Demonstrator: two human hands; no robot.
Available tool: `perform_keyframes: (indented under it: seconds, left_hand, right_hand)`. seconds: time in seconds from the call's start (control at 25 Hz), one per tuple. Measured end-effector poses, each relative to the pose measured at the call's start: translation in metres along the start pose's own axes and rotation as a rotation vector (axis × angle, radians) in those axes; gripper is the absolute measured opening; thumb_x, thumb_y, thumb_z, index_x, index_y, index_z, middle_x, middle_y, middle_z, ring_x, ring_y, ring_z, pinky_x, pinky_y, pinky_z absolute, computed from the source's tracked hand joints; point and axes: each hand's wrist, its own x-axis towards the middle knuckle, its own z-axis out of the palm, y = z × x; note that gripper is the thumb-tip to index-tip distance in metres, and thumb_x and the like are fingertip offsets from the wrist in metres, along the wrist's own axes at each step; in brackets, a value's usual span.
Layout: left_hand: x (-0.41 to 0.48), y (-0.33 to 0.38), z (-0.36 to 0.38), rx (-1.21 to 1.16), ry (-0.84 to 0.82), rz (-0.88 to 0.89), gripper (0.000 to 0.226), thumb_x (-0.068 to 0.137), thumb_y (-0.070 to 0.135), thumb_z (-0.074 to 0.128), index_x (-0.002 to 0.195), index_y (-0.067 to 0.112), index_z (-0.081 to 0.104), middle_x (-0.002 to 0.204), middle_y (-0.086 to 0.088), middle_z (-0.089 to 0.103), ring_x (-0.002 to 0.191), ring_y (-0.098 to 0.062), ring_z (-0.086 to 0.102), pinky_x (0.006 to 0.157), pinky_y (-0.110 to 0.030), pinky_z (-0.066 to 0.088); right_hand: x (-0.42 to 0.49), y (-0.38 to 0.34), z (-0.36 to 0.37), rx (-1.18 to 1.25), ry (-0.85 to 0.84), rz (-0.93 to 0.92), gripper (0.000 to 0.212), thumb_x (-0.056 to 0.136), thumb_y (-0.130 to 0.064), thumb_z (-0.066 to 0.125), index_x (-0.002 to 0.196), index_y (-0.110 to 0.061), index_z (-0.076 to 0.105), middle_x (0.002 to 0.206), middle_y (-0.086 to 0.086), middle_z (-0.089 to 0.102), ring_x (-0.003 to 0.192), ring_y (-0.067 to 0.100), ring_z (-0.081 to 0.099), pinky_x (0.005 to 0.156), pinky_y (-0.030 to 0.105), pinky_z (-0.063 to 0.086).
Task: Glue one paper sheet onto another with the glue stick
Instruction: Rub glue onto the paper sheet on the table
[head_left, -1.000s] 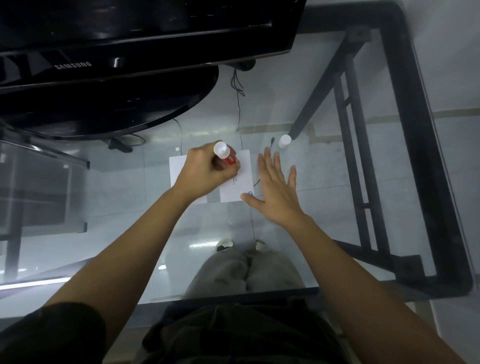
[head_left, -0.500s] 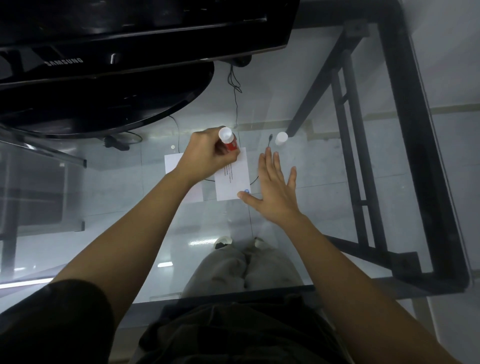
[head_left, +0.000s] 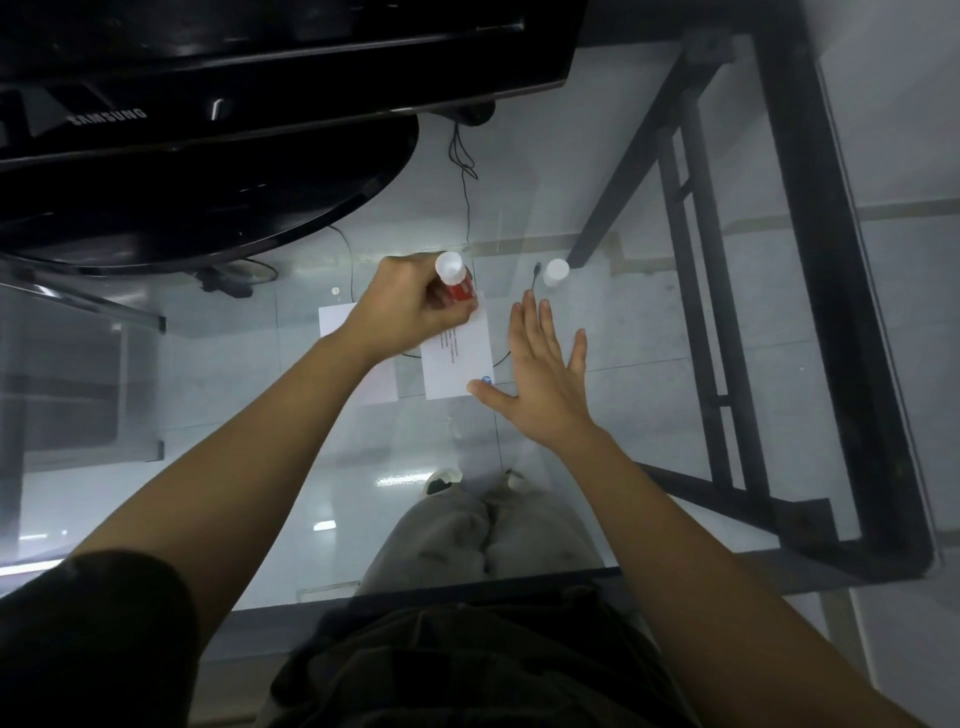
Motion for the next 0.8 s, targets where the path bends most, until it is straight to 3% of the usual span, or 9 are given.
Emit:
perform_keyframes:
  seconds: [0.24, 0.32, 0.52, 0.6, 0.8]
  left_hand:
    - [-0.034, 0.006, 0.009, -0.068, -0.107, 0.101, 0.020, 0.075, 0.018, 0.077, 0.088, 0.006, 0.067, 0.083, -0.006, 0.071, 0.071, -0.018, 0.065, 0.067, -0.027, 0.052]
    - [-0.035, 0.006, 0.011, -0.047, -0.125, 0.125, 0.021, 0.075, 0.019, 0.076, 0.088, 0.006, 0.067, 0.083, -0.007, 0.071, 0.071, -0.019, 0.065, 0.068, -0.029, 0.052]
    - [0.001, 0.003, 0.001, -0.003, 0.002, 0.056, 0.022, 0.079, 0.020, 0.072, 0.091, 0.004, 0.065, 0.087, -0.011, 0.069, 0.074, -0.022, 0.064, 0.072, -0.038, 0.053]
    - [0.001, 0.002, -0.001, -0.016, 0.025, 0.046, 0.021, 0.078, 0.019, 0.073, 0.091, 0.005, 0.066, 0.087, -0.009, 0.070, 0.074, -0.021, 0.065, 0.072, -0.035, 0.053]
    - [-0.028, 0.010, 0.007, -0.052, -0.196, 0.094, 0.023, 0.073, 0.022, 0.077, 0.090, 0.009, 0.068, 0.084, -0.007, 0.071, 0.072, -0.018, 0.065, 0.069, -0.030, 0.053]
  right_hand:
    - [0.000, 0.001, 0.002, -0.022, 0.012, -0.005, 0.095, 0.082, -0.067, 0.038, 0.144, -0.016, -0.012, 0.155, 0.002, -0.018, 0.141, 0.017, -0.019, 0.104, 0.047, -0.021]
    - [0.000, 0.001, 0.003, -0.033, 0.013, -0.002, 0.095, 0.082, -0.068, 0.037, 0.144, -0.016, -0.012, 0.155, 0.002, -0.018, 0.141, 0.017, -0.019, 0.104, 0.047, -0.021]
    - [0.001, 0.000, 0.001, -0.012, 0.001, 0.002, 0.096, 0.082, -0.065, 0.042, 0.144, -0.015, -0.012, 0.155, 0.002, -0.018, 0.140, 0.017, -0.020, 0.102, 0.046, -0.023]
    - [0.000, -0.001, 0.001, -0.011, 0.001, 0.002, 0.096, 0.082, -0.064, 0.042, 0.144, -0.015, -0.012, 0.155, 0.002, -0.018, 0.140, 0.017, -0.019, 0.102, 0.046, -0.023]
    - [0.000, 0.001, 0.002, -0.042, 0.017, -0.008, 0.095, 0.082, -0.068, 0.035, 0.144, -0.015, -0.013, 0.155, 0.003, -0.018, 0.140, 0.016, -0.019, 0.103, 0.047, -0.022]
